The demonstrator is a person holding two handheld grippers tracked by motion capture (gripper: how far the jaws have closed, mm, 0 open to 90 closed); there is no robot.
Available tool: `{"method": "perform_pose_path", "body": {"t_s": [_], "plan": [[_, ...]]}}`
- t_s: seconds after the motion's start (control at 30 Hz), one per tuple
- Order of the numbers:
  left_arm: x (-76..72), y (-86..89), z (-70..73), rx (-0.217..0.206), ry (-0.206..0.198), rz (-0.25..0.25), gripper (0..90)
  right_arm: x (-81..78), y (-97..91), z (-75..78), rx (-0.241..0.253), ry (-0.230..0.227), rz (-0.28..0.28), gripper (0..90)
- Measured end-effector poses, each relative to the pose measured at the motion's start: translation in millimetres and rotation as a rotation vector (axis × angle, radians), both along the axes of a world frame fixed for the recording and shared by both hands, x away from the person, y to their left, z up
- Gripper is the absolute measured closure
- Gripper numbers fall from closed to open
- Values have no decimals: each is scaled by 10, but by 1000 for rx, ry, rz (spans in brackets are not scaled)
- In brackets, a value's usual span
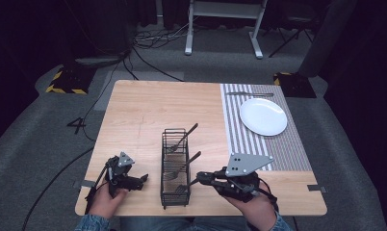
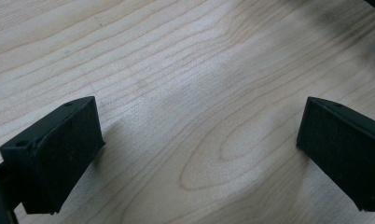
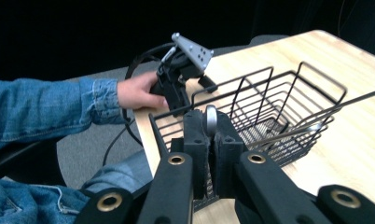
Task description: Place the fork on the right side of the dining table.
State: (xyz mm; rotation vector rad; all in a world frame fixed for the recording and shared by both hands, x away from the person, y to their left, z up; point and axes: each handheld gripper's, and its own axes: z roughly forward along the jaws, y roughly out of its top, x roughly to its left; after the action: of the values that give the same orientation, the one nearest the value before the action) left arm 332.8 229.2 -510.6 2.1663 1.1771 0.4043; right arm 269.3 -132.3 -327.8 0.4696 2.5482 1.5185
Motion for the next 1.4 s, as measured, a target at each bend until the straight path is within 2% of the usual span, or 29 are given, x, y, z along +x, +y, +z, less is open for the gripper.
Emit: {"method": "perform_pose_path", "body": {"t_s": [0.5, 0.73, 0.83, 1.07, 1.4], "plan": [[-1, 0, 0, 0, 1, 0, 2, 37, -273, 343, 80, -15, -3, 864], [-1, 0, 0, 0, 1, 0, 2, 55, -389, 454, 91, -34, -27, 864], [0, 1, 1, 2, 0, -1, 3, 110, -498, 510, 98, -37, -56, 864], [0, 1, 1, 1, 1, -1, 3, 185, -698, 532, 117, -37, -113, 864], [0, 1, 0, 1, 2, -1, 3, 282, -964, 576, 115, -64, -210, 864]]}}
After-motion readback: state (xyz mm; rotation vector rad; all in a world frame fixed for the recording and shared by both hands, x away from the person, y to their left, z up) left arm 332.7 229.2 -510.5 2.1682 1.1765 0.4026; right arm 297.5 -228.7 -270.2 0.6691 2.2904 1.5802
